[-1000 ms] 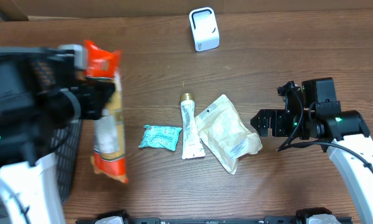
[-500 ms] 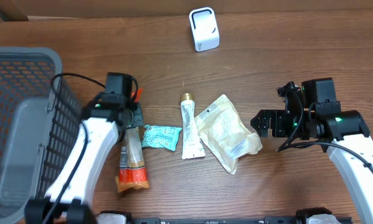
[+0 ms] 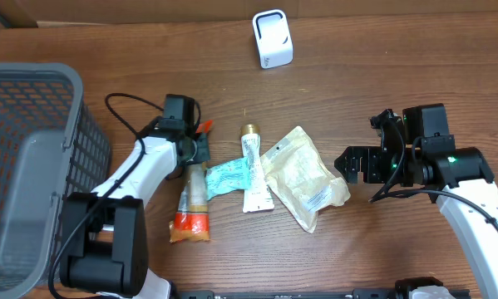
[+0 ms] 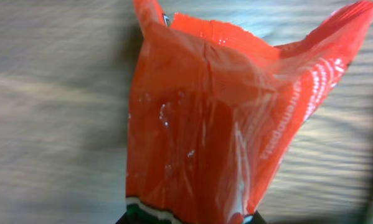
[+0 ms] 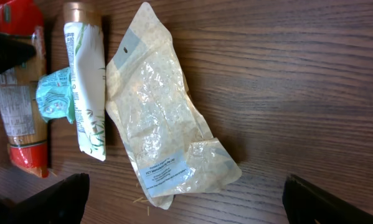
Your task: Scan the item barcode
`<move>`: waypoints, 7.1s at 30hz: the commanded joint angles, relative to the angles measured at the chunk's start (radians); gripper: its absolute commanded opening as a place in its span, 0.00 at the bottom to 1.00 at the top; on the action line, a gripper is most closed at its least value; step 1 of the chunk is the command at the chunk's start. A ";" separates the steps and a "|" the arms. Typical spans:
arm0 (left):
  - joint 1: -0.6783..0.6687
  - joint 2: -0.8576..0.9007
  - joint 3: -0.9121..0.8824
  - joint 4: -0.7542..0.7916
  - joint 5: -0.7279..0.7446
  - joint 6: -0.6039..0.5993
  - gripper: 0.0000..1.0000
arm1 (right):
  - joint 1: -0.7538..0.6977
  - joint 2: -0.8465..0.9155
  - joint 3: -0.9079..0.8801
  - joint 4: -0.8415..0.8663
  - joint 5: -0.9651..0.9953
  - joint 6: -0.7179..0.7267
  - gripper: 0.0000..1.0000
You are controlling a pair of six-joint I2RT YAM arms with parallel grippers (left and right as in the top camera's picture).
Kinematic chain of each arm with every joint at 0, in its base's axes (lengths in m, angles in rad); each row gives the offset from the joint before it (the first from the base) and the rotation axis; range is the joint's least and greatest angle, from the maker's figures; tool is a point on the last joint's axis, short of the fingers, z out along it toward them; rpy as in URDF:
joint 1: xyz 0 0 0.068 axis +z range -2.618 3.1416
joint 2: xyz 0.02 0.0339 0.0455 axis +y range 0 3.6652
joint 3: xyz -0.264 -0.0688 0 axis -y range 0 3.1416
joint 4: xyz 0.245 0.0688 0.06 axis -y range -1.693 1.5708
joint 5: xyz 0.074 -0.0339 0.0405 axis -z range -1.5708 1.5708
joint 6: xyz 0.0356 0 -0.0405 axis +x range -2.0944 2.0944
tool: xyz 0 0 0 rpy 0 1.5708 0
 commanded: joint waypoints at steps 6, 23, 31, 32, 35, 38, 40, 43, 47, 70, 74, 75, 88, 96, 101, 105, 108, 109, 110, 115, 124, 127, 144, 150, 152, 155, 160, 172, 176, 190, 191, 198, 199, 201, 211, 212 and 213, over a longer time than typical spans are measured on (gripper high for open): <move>-0.049 0.035 0.019 0.074 0.119 -0.073 0.49 | 0.005 0.000 0.021 0.009 -0.003 0.003 1.00; -0.042 0.031 0.568 -0.526 0.047 0.095 1.00 | 0.005 0.001 0.021 0.085 -0.114 0.002 1.00; 0.018 0.001 0.956 -0.844 0.034 0.179 0.99 | 0.005 0.001 0.021 0.084 -0.114 0.002 1.00; 0.034 -0.012 0.989 -0.878 0.034 0.197 1.00 | 0.005 0.001 0.021 0.084 -0.114 0.002 1.00; 0.092 -0.063 1.035 -0.940 0.033 0.238 1.00 | 0.005 0.001 0.021 0.086 -0.113 -0.002 1.00; 0.179 -0.125 1.035 -0.962 0.045 0.303 1.00 | 0.005 0.002 0.021 0.096 -0.109 -0.002 1.00; 0.241 -0.152 1.035 -0.979 0.064 0.351 0.99 | 0.005 0.002 0.021 0.103 -0.106 -0.002 1.00; 0.323 -0.169 1.035 -1.014 0.103 0.407 0.99 | 0.005 0.002 0.021 0.113 -0.106 -0.002 1.00; 0.418 -0.169 1.028 -1.038 0.169 0.454 1.00 | 0.005 0.004 0.021 0.114 -0.106 -0.002 1.00; 0.500 -0.082 1.014 -1.019 0.241 0.522 1.00 | -0.008 0.396 0.021 0.162 -0.132 -0.282 0.98; 0.500 -0.075 1.014 -1.019 0.241 0.522 1.00 | -0.009 0.463 0.021 0.167 -0.163 -0.325 0.95; 0.500 -0.075 1.014 -1.019 0.241 0.522 1.00 | -0.009 0.475 0.021 0.167 -0.164 -0.328 0.95; 0.500 -0.075 1.014 -1.019 0.241 0.522 0.99 | -0.008 0.583 -0.016 0.143 -0.243 -0.402 0.74; 0.500 -0.075 1.014 -1.019 0.241 0.522 1.00 | -0.008 0.583 -0.030 0.121 -0.283 -0.398 0.24; 0.500 -0.075 1.014 -1.019 0.241 0.522 1.00 | -0.008 0.583 0.023 0.092 -0.343 -0.398 0.07; 0.500 -0.075 1.014 -1.019 0.241 0.522 1.00 | -0.008 0.582 0.142 -0.018 -0.342 -0.398 0.04; 0.500 -0.075 1.014 -1.019 0.241 0.522 1.00 | -0.008 0.572 0.239 -0.095 -0.341 -0.398 0.04; 0.500 -0.075 1.014 -1.019 0.241 0.522 1.00 | -0.008 0.565 0.275 -0.122 -0.333 -0.397 0.04; 0.500 -0.075 1.014 -1.019 0.241 0.522 1.00 | -0.008 0.557 0.310 -0.147 -0.316 -0.389 0.04; 0.500 -0.075 1.014 -1.019 0.241 0.522 0.99 | -0.001 0.494 0.449 -0.211 -0.033 -0.167 0.04; 0.500 -0.075 1.014 -1.019 0.241 0.522 1.00 | 0.218 0.397 0.490 -0.348 0.850 0.297 0.04; 0.500 -0.075 1.014 -1.019 0.241 0.522 0.99 | 0.301 0.458 0.474 -0.422 0.999 0.396 0.04; 0.500 -0.075 1.014 -1.019 0.241 0.522 0.99 | 0.393 0.777 0.468 -0.377 0.779 0.571 0.41; 0.500 -0.075 1.014 -1.019 0.241 0.522 1.00 | 0.390 0.743 0.475 -0.302 0.589 0.422 0.68; 0.500 -0.075 1.014 -1.019 0.241 0.522 0.99 | 0.390 0.725 0.485 -0.274 0.502 0.350 0.68; 0.500 -0.075 1.014 -1.019 0.241 0.522 1.00 | 0.392 0.711 0.486 -0.215 0.304 0.222 0.73; 0.500 -0.075 1.014 -1.019 0.241 0.522 1.00 | 0.392 0.721 0.468 -0.178 0.215 0.181 0.73; 0.500 -0.075 1.014 -1.019 0.241 0.522 1.00 | 0.333 0.721 0.356 -0.238 0.258 0.243 0.74; 0.500 -0.075 1.014 -1.019 0.241 0.522 1.00 | 0.246 0.717 0.356 -0.288 0.345 0.292 0.73; 0.500 -0.075 1.014 -1.019 0.241 0.522 1.00 | -0.119 0.710 0.356 -0.308 0.444 0.291 0.73; 0.500 -0.075 1.014 -1.019 0.241 0.522 1.00 | -0.148 0.703 0.357 -0.296 0.439 0.288 0.74; 0.500 -0.075 1.014 -1.019 0.241 0.522 1.00 | -0.217 0.583 0.359 -0.167 0.159 0.085 0.75; 0.500 -0.075 1.014 -1.019 0.241 0.522 0.99 | -0.217 0.570 0.363 -0.159 0.154 0.079 0.75; 0.500 -0.075 1.014 -1.019 0.241 0.522 1.00 | -0.217 0.553 0.374 -0.141 0.155 0.080 0.75; 0.500 -0.075 1.014 -1.019 0.241 0.522 1.00 | -0.220 0.553 0.300 0.048 0.627 0.580 0.74; 0.500 -0.075 1.014 -1.019 0.241 0.522 1.00 | -0.220 0.554 0.279 0.078 0.627 0.584 0.76; 0.500 -0.075 1.014 -1.019 0.241 0.522 1.00 | -0.220 0.555 0.265 0.095 0.627 0.599 0.77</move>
